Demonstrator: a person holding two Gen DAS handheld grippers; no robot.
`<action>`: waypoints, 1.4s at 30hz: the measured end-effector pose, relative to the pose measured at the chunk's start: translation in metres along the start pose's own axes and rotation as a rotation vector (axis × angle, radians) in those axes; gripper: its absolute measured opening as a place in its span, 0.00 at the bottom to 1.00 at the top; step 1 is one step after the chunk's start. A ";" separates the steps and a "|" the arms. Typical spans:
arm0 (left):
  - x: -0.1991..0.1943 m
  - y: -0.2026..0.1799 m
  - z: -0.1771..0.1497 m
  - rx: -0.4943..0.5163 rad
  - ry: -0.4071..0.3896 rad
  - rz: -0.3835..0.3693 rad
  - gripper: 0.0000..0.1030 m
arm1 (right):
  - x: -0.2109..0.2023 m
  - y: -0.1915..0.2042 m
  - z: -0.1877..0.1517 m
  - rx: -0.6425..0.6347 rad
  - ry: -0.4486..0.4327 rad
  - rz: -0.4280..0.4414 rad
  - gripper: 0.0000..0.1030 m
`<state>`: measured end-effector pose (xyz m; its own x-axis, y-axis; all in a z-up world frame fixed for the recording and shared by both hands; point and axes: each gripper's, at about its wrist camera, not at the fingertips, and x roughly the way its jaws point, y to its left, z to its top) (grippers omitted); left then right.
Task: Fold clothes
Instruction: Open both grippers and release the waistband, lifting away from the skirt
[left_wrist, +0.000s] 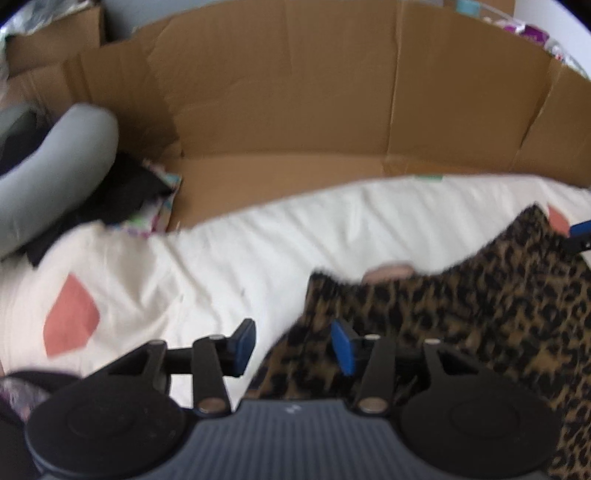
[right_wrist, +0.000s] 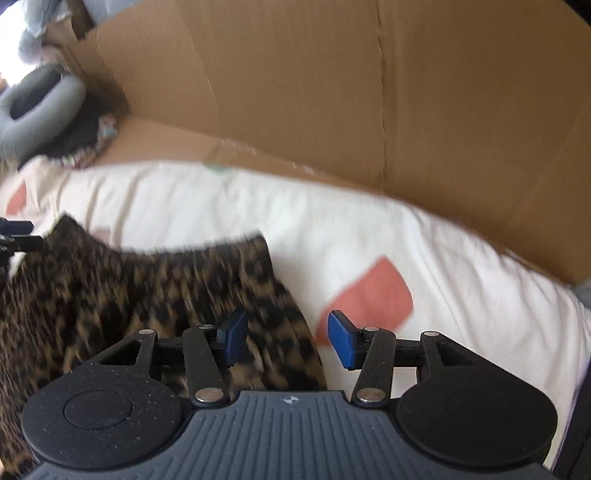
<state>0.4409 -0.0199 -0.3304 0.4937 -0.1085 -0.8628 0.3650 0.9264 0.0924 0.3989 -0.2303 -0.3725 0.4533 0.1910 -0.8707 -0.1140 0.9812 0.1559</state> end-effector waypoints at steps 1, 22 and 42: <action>0.001 0.001 -0.004 -0.007 0.009 -0.004 0.47 | 0.001 -0.002 -0.004 0.000 0.014 -0.003 0.54; 0.008 0.024 -0.049 0.055 0.113 0.212 0.17 | -0.061 -0.030 -0.075 0.030 0.040 -0.012 0.53; -0.102 -0.039 -0.067 -0.021 0.009 0.058 0.29 | -0.149 -0.048 -0.182 0.151 0.032 0.034 0.47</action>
